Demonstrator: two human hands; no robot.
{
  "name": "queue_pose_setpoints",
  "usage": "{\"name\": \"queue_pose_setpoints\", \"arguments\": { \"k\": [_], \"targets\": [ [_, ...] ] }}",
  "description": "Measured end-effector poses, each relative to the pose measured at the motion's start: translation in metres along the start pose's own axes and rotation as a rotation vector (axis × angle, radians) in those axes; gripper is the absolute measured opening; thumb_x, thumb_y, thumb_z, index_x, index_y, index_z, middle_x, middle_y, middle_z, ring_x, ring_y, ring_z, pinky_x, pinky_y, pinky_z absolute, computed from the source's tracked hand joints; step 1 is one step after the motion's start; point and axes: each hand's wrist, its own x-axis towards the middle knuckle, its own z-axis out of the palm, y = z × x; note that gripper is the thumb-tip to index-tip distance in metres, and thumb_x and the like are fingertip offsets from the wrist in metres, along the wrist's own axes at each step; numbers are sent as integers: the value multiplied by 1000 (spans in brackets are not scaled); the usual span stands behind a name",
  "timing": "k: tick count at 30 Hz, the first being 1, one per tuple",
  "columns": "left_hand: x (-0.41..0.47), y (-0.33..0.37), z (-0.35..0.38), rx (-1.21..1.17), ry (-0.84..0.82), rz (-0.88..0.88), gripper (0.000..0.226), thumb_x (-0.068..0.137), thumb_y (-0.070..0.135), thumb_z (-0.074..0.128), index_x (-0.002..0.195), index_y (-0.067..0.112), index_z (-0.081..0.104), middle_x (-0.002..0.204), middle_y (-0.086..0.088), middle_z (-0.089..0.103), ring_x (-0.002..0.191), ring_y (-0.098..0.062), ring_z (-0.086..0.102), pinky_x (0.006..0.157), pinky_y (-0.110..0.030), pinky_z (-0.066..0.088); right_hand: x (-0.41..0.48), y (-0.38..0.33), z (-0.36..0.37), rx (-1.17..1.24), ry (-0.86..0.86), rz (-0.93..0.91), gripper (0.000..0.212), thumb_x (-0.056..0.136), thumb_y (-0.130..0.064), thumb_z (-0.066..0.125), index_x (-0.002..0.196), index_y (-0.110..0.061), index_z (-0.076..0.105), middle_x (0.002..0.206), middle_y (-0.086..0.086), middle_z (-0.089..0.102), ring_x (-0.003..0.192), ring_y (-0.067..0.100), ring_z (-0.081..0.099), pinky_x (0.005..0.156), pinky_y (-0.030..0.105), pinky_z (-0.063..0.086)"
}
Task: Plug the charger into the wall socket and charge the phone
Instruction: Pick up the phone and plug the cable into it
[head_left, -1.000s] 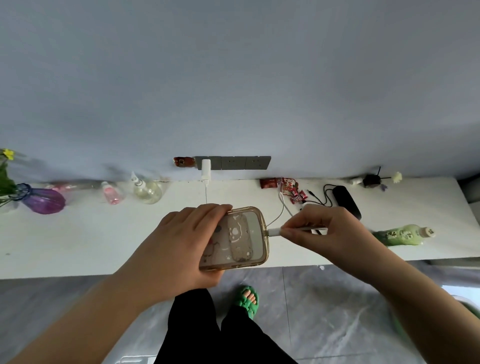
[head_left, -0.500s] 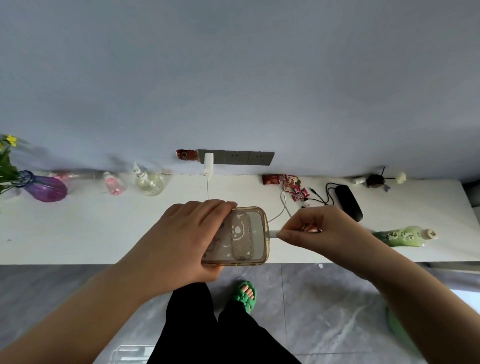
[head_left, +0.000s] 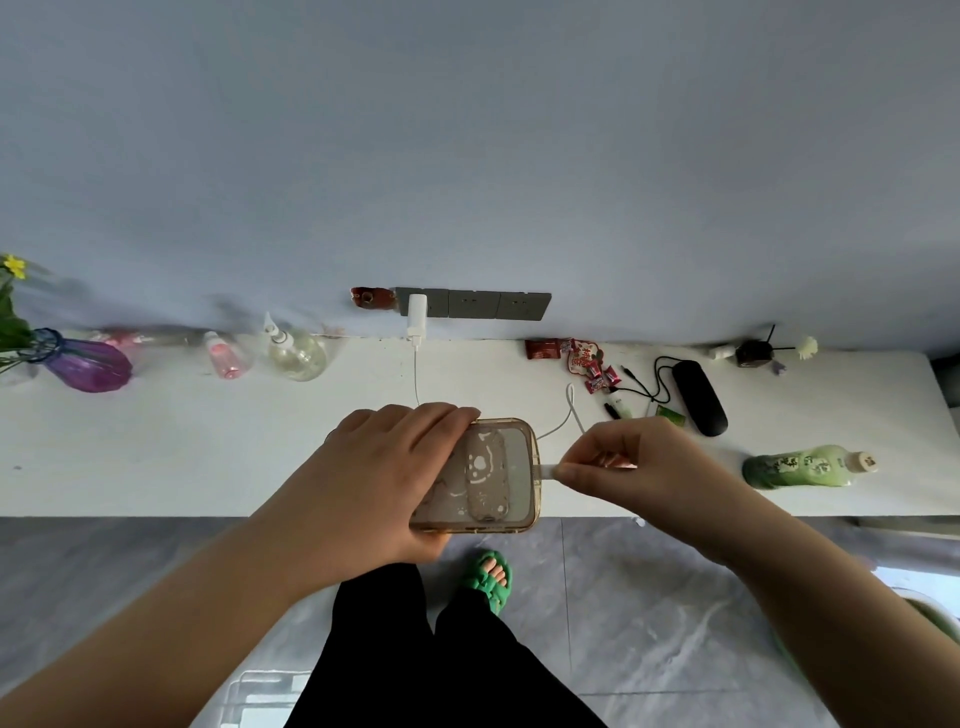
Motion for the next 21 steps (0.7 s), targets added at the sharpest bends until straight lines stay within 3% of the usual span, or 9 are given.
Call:
{"name": "queue_pose_setpoints", "arguments": {
  "k": [5, 6, 8, 10, 11, 14, 16, 19, 21],
  "targets": [
    [-1, -8, 12, -37, -26, 25, 86, 62, 60, 54, 137, 21, 37, 128, 4, 55, 101, -18, 61, 84, -36, 53, 6, 2, 3, -173, -55, 24, 16, 76, -47, 70, 87, -36, 71, 84, -17, 72, 81, -7, 61, 76, 18, 51],
    [0, -10, 15, -54, -44, 26, 86, 63, 61, 53, 138, 23, 35, 129, 6, 54, 102, -17, 60, 85, -34, 52, 8, 1, 5, -256, -88, 9, 31, 76, -51, 70, 104, -40, 66, 103, -22, 68, 93, -11, 57, 89, 22, 50],
    [2, -13, 20, -73, -81, 19, 87, 64, 62, 51, 141, 26, 30, 130, 8, 51, 104, -16, 57, 88, -33, 49, 13, 0, 13, -438, -167, -77, 85, 68, -62, 70, 142, -41, 34, 142, -27, 36, 124, -14, 32, 115, 24, 25],
    [6, -16, 23, -90, -109, 15, 88, 65, 62, 50, 142, 27, 27, 131, 9, 49, 107, -16, 55, 91, -32, 46, 21, -3, 28, -619, -247, -219, 111, 66, -67, 68, 151, -38, 3, 155, -23, 12, 138, -7, 9, 115, 21, 3],
    [8, -18, 24, -99, -119, 12, 88, 65, 62, 50, 142, 27, 26, 130, 9, 49, 107, -15, 54, 92, -31, 46, 27, -2, 35, -666, -273, -269, 113, 68, -64, 69, 152, -36, -1, 159, -18, 13, 142, -1, 11, 116, 20, 4],
    [8, -27, 23, -185, -215, -47, 93, 63, 62, 55, 143, 32, 18, 128, 14, 48, 110, -11, 52, 92, -27, 44, 43, -3, 41, -609, -330, -208, 107, 66, -61, 72, 151, -38, 10, 153, -12, 33, 134, 8, 34, 110, 24, 27],
    [6, -40, 18, -425, -395, -165, 97, 62, 64, 63, 144, 38, 17, 123, 20, 51, 107, -4, 53, 87, -21, 45, 54, -6, 37, -536, -433, -92, 97, 63, -66, 70, 145, -45, 22, 147, -16, 42, 127, 6, 42, 106, 24, 33],
    [6, -73, 13, -878, -665, -277, 74, 65, 62, 68, 131, 44, 42, 123, 20, 60, 108, 2, 56, 86, -10, 41, 72, -9, 38, -250, -651, 67, 61, 72, -63, 64, 129, -50, 47, 130, -16, 60, 116, 4, 56, 107, 29, 40],
    [-1, -102, 15, -1214, -797, -272, 52, 74, 53, 64, 123, 34, 59, 116, 5, 69, 105, -5, 61, 82, -11, 46, 84, -7, 45, -3, -833, 150, 39, 87, -49, 54, 124, -36, 60, 122, -3, 68, 112, 11, 63, 101, 24, 46]
  ]
}}
